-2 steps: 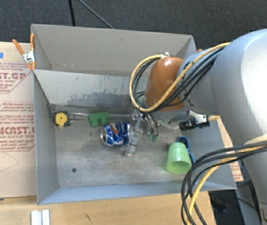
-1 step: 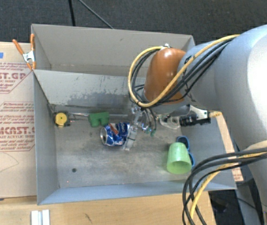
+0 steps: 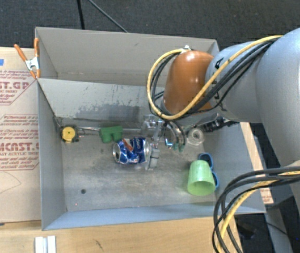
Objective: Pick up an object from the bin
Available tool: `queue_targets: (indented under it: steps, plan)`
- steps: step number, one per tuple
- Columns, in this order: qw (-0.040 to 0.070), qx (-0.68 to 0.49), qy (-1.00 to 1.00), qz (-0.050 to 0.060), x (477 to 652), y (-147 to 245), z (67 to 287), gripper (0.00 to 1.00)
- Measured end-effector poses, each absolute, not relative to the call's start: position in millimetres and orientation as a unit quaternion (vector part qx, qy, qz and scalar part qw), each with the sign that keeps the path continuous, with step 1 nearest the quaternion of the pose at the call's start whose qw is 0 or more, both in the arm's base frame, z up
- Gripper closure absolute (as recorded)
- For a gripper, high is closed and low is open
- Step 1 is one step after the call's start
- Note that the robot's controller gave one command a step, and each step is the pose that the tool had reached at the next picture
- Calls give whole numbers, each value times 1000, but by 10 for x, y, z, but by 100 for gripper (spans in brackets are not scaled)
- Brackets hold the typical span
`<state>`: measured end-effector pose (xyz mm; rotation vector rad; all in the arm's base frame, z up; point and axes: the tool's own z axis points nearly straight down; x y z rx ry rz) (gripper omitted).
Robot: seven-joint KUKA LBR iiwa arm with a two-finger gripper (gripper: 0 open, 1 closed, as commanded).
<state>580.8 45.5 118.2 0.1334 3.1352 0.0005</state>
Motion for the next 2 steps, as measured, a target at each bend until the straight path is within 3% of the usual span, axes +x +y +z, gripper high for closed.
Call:
queue_targets:
  steps: [1,2]
  plan:
    - [-1,-19,1000,0,5758,458,676,0]
    - [0,-19,1000,0,5762,462,675,0]
